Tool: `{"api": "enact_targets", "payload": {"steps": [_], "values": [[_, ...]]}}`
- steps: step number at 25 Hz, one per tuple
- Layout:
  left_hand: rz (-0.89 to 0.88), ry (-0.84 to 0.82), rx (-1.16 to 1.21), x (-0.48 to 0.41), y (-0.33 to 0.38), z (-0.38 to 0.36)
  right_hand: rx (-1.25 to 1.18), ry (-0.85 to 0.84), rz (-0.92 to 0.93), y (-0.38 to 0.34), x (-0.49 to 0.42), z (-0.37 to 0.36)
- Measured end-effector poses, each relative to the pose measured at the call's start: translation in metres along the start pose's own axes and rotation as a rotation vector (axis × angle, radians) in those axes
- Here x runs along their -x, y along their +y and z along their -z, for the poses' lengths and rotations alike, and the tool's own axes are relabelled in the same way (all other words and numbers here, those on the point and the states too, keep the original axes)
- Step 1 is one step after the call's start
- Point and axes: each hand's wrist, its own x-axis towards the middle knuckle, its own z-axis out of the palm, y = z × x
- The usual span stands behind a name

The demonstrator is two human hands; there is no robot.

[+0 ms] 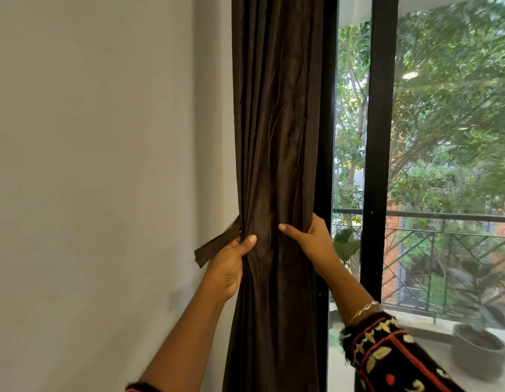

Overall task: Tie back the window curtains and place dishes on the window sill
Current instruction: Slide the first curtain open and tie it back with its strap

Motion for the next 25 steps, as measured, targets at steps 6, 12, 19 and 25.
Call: {"api": "enact_targets", "payload": {"steps": [6, 12, 19, 25], "values": [[0.031, 0.059, -0.004, 0.007, -0.004, -0.015, 0.76, 0.203, 0.236, -0.003, 0.039, -0.031], [0.009, 0.0, -0.124, 0.009, -0.011, -0.017, 0.839, 0.111, 0.393, 0.0, 0.069, -0.05], [-0.038, 0.029, -0.267, 0.009, -0.012, -0.026, 0.678, -0.068, 0.386, 0.006, 0.087, -0.047], [-0.023, 0.074, -0.286, 0.006, -0.012, -0.023, 0.419, 0.19, 0.437, 0.009, 0.09, -0.026]]}}
